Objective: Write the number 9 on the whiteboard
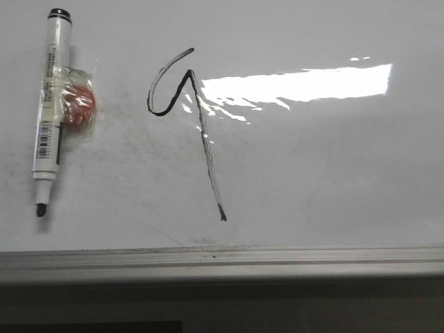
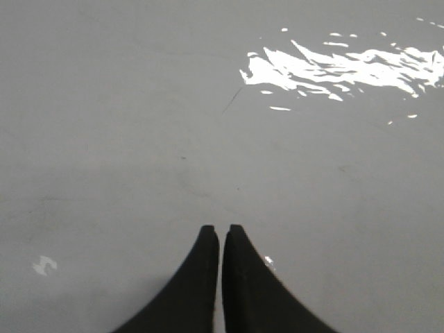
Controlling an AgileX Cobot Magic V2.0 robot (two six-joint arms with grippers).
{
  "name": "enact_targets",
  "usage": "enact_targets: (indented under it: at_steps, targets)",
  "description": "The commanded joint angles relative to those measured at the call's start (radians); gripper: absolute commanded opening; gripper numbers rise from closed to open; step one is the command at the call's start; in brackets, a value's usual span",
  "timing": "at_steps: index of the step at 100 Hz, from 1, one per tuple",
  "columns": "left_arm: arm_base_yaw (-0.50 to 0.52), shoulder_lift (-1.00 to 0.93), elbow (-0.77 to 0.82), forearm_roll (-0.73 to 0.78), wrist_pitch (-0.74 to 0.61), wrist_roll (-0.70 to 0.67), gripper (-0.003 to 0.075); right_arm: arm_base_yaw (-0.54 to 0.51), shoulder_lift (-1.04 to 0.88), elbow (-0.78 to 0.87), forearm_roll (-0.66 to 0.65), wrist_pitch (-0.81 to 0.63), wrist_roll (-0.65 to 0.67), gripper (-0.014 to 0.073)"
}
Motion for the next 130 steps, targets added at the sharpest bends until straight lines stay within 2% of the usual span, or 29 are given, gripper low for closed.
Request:
enact_targets:
  at_steps: [1,18,30,44,55,62,77,91,106,116,130]
  targets:
    - [0.004,-0.029,0.04,-0.005,-0.075,-0.008,-0.002,0.003,0.006,-0.025,-0.011,-0.08,-0.002,-0.0063]
    - [0.004,-0.029,0.04,-0.005,-0.075,-0.008,-0.002,-0.014,0.006,-0.025,-0.011,-0.098,-0.002,-0.0063]
    - [0.004,-0.029,0.04,-0.005,-0.075,-0.008,-0.002,-0.113,0.022,-0.025,0.034,-0.166,-0.002,-0.0063]
    - [0.004,-0.029,0.04,-0.005,-0.075,-0.008,-0.002,-0.339,0.063,0.016,0.043,-0.289,-0.002,-0.0063]
    - [0.004,-0.029,0.04,-0.005,-0.075,-0.008,-0.002,-0.561,0.067,0.081,0.039,-0.364,-0.001,-0.0063]
    - [0.004,-0.029,0.04,-0.005,-0.075,-0.008,-0.002,-0.717,0.065,0.125,0.039,-0.38,-0.001,-0.0063]
    - [0.004,-0.029,0.04,-0.005,-0.075,-0.008,-0.002,-0.966,0.027,0.221,0.039,-0.37,0.014,-0.0063]
    - [0.004,-0.029,0.04,-0.005,-0.075,-0.008,-0.002,-1.068,-0.06,0.223,0.031,-0.093,0.013,-0.0063]
    - [0.004,-0.029,0.04,-0.005,-0.075,-0.008,-0.002,-1.082,-0.213,0.225,0.021,0.168,0.005,-0.0063]
    - [0.004,-0.029,0.04,-0.005,-0.075,-0.008,-0.002,-1.082,-0.296,0.225,0.021,0.281,0.005,-0.0063]
    - [0.004,-0.027,0.04,-0.005,-0.075,-0.008,-0.002,-1.082,-0.283,0.225,0.019,0.325,-0.005,-0.0063]
